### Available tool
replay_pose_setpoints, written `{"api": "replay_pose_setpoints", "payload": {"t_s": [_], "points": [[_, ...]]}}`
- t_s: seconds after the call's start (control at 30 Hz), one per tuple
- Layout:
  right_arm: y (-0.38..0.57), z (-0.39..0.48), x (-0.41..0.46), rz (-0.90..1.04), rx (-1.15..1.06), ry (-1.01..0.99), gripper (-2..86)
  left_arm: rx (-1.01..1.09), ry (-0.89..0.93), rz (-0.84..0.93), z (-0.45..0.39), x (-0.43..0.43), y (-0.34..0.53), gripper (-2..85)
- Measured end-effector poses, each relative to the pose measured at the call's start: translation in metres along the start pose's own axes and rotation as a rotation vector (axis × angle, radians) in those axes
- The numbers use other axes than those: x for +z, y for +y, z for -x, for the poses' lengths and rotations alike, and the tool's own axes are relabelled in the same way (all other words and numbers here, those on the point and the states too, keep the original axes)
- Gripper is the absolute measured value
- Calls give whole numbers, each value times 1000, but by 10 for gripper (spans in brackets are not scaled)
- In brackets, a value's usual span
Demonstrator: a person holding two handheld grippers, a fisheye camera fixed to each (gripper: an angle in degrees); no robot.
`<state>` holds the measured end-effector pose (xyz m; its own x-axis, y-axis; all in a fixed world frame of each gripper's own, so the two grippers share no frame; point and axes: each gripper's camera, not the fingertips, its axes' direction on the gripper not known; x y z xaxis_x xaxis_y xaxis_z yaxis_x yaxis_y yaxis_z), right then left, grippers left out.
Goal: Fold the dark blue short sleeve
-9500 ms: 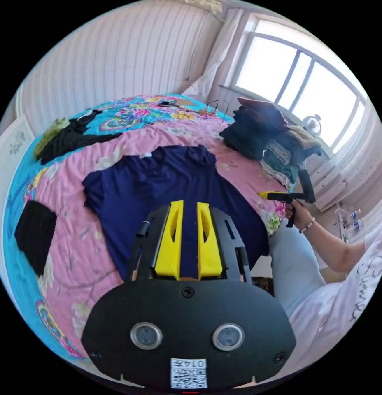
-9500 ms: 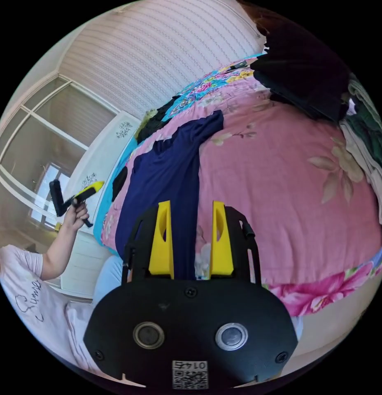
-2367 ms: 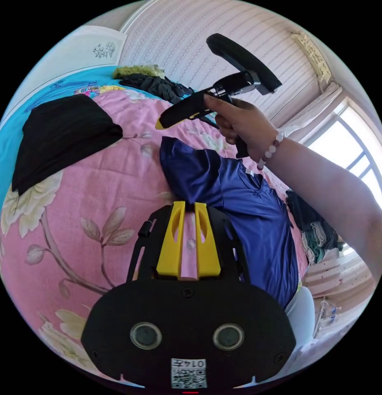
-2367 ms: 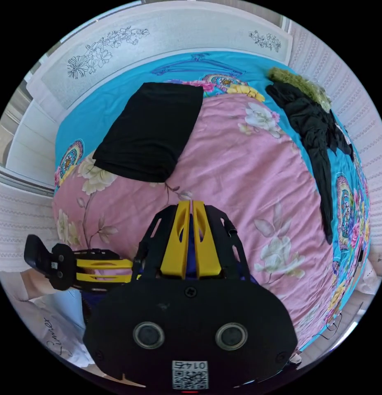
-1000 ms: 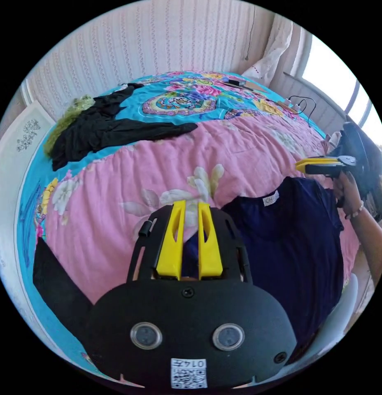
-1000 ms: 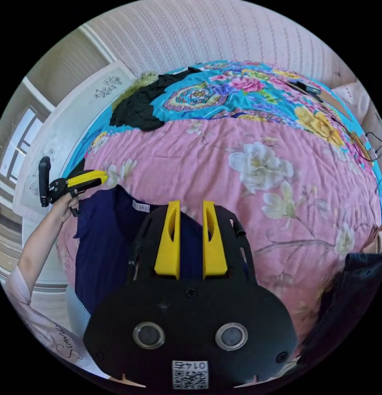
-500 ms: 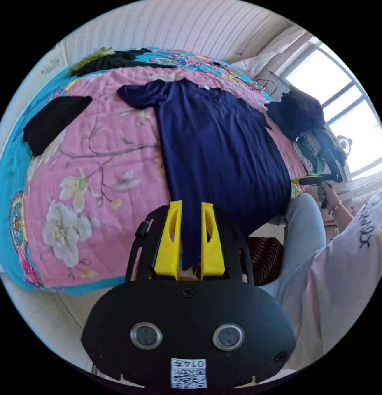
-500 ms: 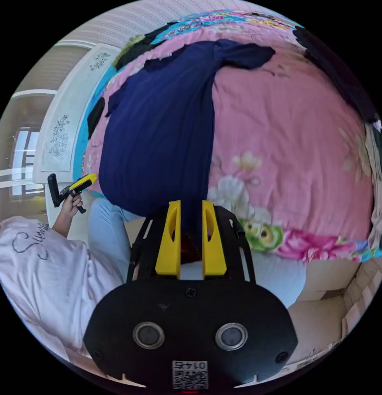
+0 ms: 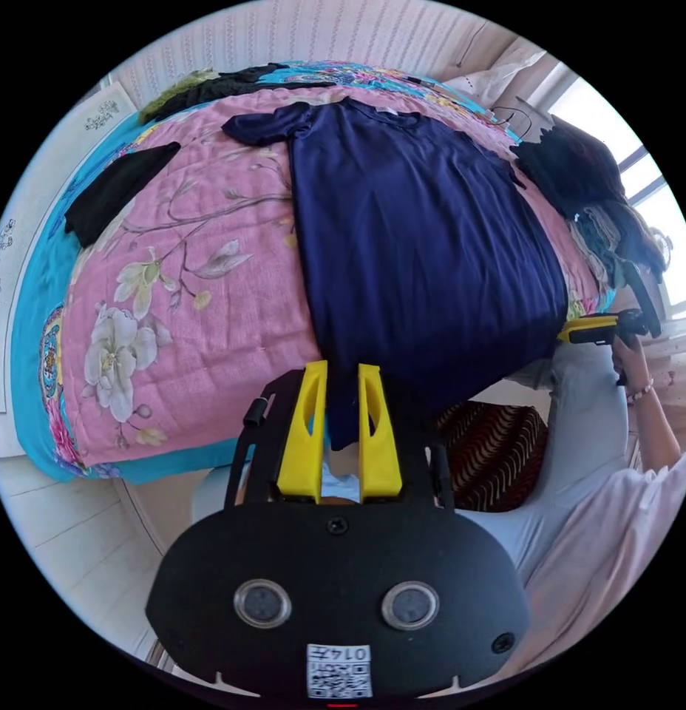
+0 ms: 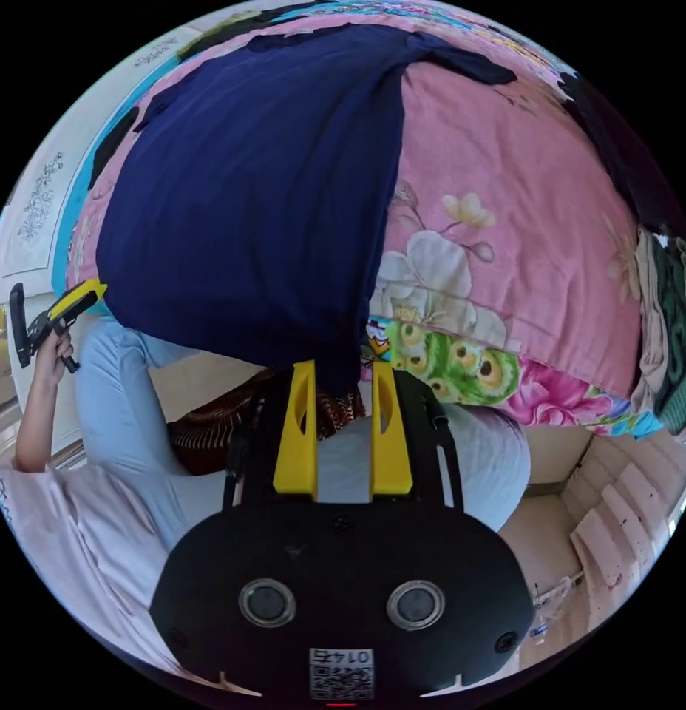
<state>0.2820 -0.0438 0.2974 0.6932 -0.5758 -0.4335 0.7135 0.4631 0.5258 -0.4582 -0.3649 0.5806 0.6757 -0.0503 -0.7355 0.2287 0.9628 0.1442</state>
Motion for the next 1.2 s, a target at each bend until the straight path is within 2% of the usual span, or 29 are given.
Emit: {"api": "replay_pose_setpoints", "payload": {"t_s": [0.1, 0.17, 0.27, 0.43, 0.53, 0.6, 0.67, 0.7, 0.73, 0.77, 0.87, 1.0, 1.07, 1.2], "points": [[-9, -10, 5, 61, 11, 10, 52, 14, -33, 3, -11, 12, -5, 67], [2, -15, -4, 106, -41, 35, 20, 10, 18, 14, -12, 8, -8, 5], [19, -30, -11, 151, -46, 27, 9, 3, 41, 2, -17, 7, -4, -5], [24, -55, -10, 172, -29, -92, 9, -36, 25, 43, -29, 32, -16, 4], [44, -80, -31, 151, -28, -146, 14, -48, 18, 45, -33, 24, -13, 35], [57, -97, -45, 134, -49, -252, 17, -36, -28, 40, -36, 14, -10, 47], [69, -119, -73, -17, -100, -461, 20, -24, -79, 4, -42, -4, -15, 49], [71, -125, -82, -84, -112, -500, 21, -12, -87, -11, -45, -9, -19, 48], [75, -137, -100, -246, -116, -539, 25, 29, -97, -43, -53, -17, -32, 46], [79, -149, -115, -417, -93, -541, 35, 92, -95, -72, -66, -22, -50, 42], [75, -169, -137, -735, -83, -478, 81, 269, -65, -147, -111, -23, -114, 41], [36, -186, -144, -768, -94, -450, 111, 421, 84, -202, -175, -9, -202, 42], [13, -194, -147, -780, -50, -356, 111, 506, 159, -253, -221, 2, -255, 45], [-19, -205, -152, -797, -30, -302, 96, 592, 167, -283, -287, 23, -322, 47]]}}
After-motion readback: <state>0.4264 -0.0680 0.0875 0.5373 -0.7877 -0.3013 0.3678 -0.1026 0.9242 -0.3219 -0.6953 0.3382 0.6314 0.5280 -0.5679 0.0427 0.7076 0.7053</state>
